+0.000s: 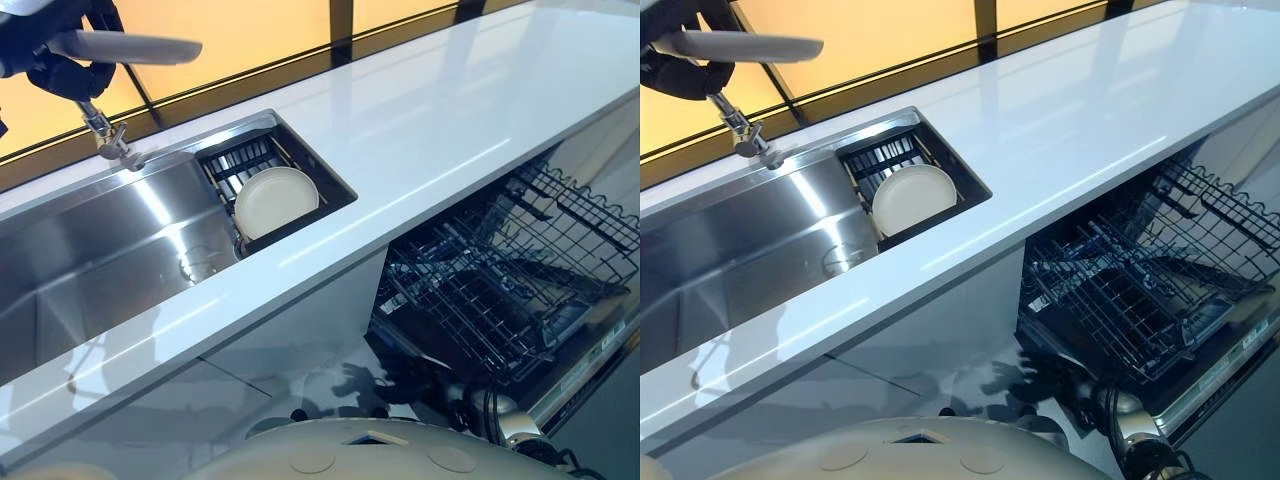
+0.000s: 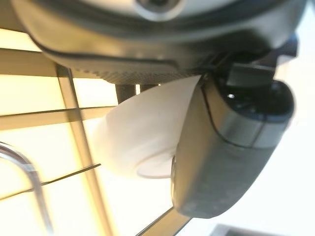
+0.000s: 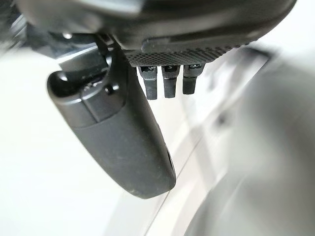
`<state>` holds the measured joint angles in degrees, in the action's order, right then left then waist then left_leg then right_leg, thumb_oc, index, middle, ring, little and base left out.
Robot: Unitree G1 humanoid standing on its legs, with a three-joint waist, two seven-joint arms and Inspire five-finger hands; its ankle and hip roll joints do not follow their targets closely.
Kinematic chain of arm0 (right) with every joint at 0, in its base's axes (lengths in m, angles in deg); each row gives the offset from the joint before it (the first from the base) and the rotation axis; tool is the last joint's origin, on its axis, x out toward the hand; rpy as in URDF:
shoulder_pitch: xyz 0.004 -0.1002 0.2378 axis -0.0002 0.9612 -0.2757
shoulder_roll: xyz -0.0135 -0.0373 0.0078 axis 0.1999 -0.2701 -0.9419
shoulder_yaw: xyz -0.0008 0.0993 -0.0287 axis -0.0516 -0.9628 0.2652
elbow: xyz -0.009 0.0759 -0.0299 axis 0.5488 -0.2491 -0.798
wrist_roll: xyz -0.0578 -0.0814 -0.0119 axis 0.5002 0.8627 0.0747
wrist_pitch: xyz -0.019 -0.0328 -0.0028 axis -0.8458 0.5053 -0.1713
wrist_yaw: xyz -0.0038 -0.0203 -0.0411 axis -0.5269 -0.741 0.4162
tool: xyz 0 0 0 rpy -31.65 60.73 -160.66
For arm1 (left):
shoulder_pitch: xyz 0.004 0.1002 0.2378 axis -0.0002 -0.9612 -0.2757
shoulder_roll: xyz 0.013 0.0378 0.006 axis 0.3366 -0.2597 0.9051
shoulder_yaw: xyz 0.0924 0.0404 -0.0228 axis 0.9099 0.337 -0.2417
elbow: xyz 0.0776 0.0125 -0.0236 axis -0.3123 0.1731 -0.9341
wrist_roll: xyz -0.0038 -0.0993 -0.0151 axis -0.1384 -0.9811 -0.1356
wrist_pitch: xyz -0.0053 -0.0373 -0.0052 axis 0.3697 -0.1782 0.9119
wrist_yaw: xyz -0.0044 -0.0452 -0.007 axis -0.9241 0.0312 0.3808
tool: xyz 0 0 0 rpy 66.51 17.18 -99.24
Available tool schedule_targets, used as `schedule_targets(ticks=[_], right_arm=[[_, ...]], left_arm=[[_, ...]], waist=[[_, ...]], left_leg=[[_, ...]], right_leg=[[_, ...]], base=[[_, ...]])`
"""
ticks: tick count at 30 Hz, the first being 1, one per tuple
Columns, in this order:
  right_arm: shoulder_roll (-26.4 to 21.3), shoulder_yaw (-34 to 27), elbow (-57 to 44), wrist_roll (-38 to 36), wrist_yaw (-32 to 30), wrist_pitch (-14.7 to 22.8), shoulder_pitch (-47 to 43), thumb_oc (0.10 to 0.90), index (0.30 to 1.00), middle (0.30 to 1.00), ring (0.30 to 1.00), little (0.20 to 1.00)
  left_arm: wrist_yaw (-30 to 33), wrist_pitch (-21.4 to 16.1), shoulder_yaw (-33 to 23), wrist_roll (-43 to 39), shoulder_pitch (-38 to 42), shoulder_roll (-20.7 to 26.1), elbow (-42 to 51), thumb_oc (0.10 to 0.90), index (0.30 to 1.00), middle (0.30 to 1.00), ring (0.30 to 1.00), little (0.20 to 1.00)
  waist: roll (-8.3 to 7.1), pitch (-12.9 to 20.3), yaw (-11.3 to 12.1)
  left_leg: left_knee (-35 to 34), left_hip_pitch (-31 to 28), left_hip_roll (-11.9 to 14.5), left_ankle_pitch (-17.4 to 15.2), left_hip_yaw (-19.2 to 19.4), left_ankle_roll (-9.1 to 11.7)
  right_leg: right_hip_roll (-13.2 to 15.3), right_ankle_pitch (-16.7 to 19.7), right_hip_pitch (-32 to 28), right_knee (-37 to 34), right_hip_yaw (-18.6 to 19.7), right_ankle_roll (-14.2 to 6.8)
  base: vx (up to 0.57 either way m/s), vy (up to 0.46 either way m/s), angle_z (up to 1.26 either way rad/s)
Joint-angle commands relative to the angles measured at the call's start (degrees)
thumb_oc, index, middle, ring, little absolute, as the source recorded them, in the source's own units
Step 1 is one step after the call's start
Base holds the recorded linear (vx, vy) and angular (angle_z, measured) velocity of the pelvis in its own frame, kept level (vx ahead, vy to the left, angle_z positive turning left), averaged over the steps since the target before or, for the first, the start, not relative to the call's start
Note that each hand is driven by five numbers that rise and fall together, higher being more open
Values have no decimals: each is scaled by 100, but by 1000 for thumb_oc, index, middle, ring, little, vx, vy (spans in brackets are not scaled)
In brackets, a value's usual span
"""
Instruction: Pick up plates and place into dishwasher.
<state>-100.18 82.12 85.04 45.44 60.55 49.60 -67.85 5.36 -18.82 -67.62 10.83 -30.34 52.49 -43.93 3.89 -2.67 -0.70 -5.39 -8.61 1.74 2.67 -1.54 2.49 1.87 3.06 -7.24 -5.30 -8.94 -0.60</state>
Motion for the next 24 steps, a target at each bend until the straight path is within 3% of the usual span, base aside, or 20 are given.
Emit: schedule_targets(ticks=[1, 5, 7, 12, 13, 14, 15, 19, 20, 24], right_arm=[[-210, -381, -877, -1397, 665, -108, -78, 800, 900, 900, 900, 900], [-61, -589, -1588, -2559, 370, -72, -156, 800, 900, 900, 900, 900], [-1, -674, -1844, -2762, 185, -31, -159, 800, 900, 900, 900, 900], [-21, -1238, -2874, -2743, -940, 862, -184, 800, 900, 900, 900, 900], [-68, -1613, -3222, -2348, -1770, 1389, -235, 800, 900, 900, 900, 900], [-160, -1958, -3458, -1752, -2281, 1593, -310, 800, 900, 900, 900, 900], [-167, -1952, -3482, -1733, -2299, 1581, -305, 800, 900, 900, 900, 900], [-535, -2658, -4063, -259, -3370, 2147, -570, 800, 900, 900, 900, 900], [-765, -2801, -4262, 47, -3840, 2346, -753, 800, 900, 900, 900, 900], [-1118, -2797, -4568, 723, -4619, 2813, -1230, 800, 900, 900, 900, 900]], left_arm=[[836, 195, -1212, -901, 210, 212, -416, 100, 300, 300, 300, 200], [1018, 267, -1691, -1029, -285, -318, 68, 100, 300, 300, 300, 200], [1026, 315, -1808, -1069, -402, -446, 216, 100, 300, 300, 300, 200], [1019, 329, -2288, -1321, -1005, -819, 689, 100, 300, 300, 300, 200], [991, 300, -2503, -1487, -1310, -982, 927, 100, 300, 300, 300, 200], [951, 369, -2675, -1522, -1523, -1142, 1171, 100, 300, 300, 300, 200], [948, 386, -2737, -1516, -1584, -1161, 1208, 100, 300, 300, 300, 200], [779, 537, -3036, -1592, -1984, -1643, 1927, 100, 300, 300, 300, 200], [738, 654, -2954, -1636, -2042, -1821, 2259, 100, 300, 300, 300, 200], [460, 766, -2544, -1533, -1803, -2149, 2644, 100, 300, 300, 300, 200]], waist=[[-136, 182, -144], [-169, 212, -237], [-169, 217, -277], [-174, 209, -420], [-169, 201, -469], [-173, 197, -509], [-156, 193, -506], [-133, 164, -596], [-123, 147, -613], [-108, 118, -587]], left_leg=[[39, -131, -489, -458, 486, -351], [39, -120, -464, -458, 559, -359], [39, -112, -454, -458, 600, -361], [39, -95, -427, -460, 742, -382], [39, -90, -415, -465, 802, -390], [39, -92, -405, -479, 839, -401], [39, -97, -404, -483, 848, -402], [39, -104, -385, -510, 915, -432], [39, -109, -386, -515, 931, -449], [39, -126, -390, -521, 950, -464]], right_leg=[[-80, -308, -174, 121, 134, -375], [-93, -288, -136, 115, 231, -373], [-97, -275, -113, 114, 271, -378], [-109, -230, -31, 113, 427, -390], [-120, -223, 0, 122, 501, -391], [-124, -219, 18, 129, 546, -389], [-126, -219, 18, 131, 556, -390], [-148, -210, 56, 156, 686, -379], [-163, -206, 68, 173, 745, -365], [-176, -214, 72, 213, 790, -354]], base=[[3, 0, -14], [3, 5, -7], [0, 10, -15], [-7, 20, -20], [-18, 39, -21], [-11, 34, -20], [-28, 21, -24], [5, 37, -28], [1, 45, -26], [-2, 26, -21]])
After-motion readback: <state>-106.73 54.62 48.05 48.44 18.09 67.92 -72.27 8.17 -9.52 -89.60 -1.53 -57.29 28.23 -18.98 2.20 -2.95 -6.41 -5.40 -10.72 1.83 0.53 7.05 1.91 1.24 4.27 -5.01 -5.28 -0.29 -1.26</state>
